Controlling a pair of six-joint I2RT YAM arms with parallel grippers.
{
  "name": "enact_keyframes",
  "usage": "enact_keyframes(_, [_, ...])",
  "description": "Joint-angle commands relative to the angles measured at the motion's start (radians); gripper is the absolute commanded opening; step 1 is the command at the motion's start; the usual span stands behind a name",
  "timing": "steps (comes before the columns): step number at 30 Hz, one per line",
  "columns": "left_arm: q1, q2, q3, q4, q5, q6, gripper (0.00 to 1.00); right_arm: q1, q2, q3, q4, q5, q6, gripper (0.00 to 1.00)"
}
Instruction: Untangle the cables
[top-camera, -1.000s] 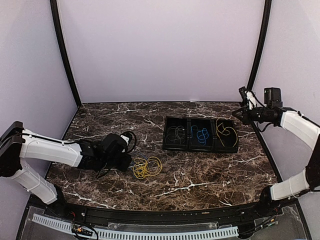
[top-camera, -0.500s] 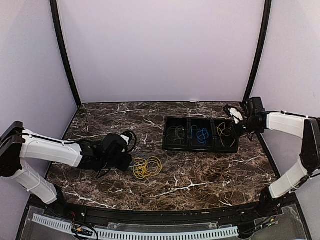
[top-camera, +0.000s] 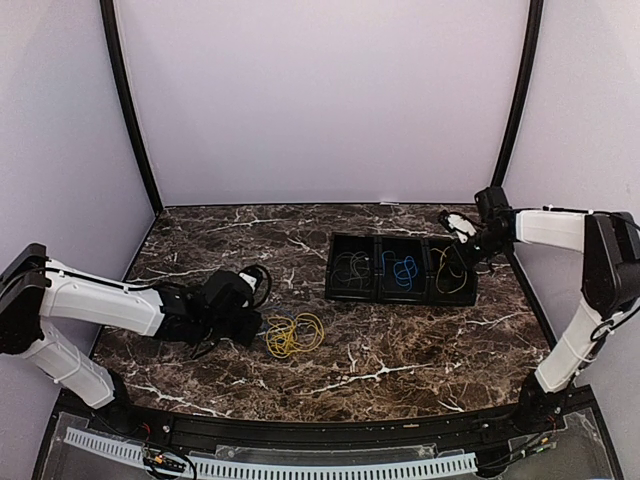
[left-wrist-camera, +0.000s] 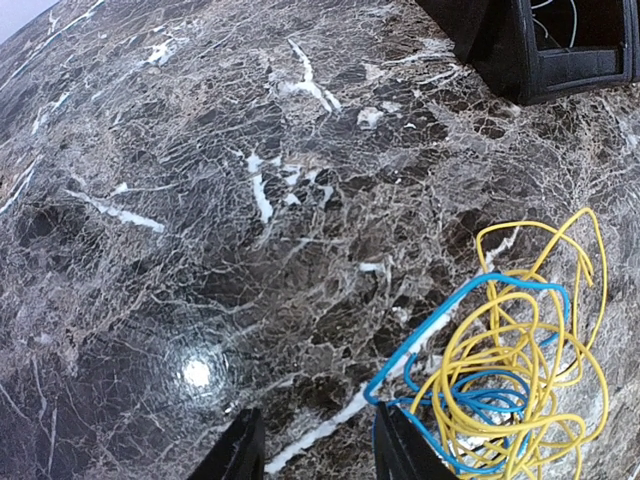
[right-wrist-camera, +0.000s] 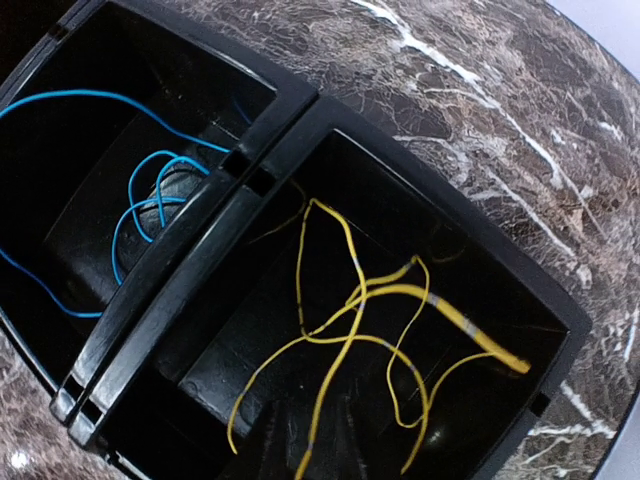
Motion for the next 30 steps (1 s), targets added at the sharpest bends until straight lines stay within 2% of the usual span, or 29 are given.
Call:
enact_keyframes(1, [0.005, -0.053, -0.019, -0.022, -0.024, -0.011, 0.39, 0.015, -0.094, 0.055, -0.082, 0.029, -0.019, 0.27])
enact_keyframes(6, [0.005, -0.098, -0.036, -0.011, -0.032, -0.010, 0.40, 0.016, -0.204, 0.095, -0.184, -0.002, -0.031, 0.40])
enact_keyframes(9, [0.005, -0.105, -0.037, -0.007, -0.023, -0.012, 0.40, 0.018, -0.239, 0.123, -0.233, -0.032, -0.032, 0.42])
enact_keyframes(13, [0.006, -0.124, -0.043, 0.001, -0.007, -0.026, 0.40, 0.021, -0.262, 0.118, -0.217, -0.045, -0.034, 0.42])
enact_keyframes(17, [0.005, -0.158, -0.063, 0.040, 0.036, -0.030, 0.40, 0.045, -0.249, 0.120, -0.193, -0.116, -0.042, 0.38])
enact_keyframes(24, [0.005, -0.176, -0.002, -0.025, 0.054, -0.081, 0.43, 0.259, -0.191, 0.167, -0.122, -0.222, -0.083, 0.28])
enact_keyframes(26, [0.005, -0.195, 0.003, -0.037, 0.074, -0.134, 0.50, 0.322, -0.151, 0.200, -0.130, -0.257, -0.093, 0.28])
enact_keyframes(30, [0.005, -0.237, -0.034, 0.007, 0.100, -0.204, 0.53, 0.476, -0.066, 0.224, -0.122, -0.278, -0.129, 0.29])
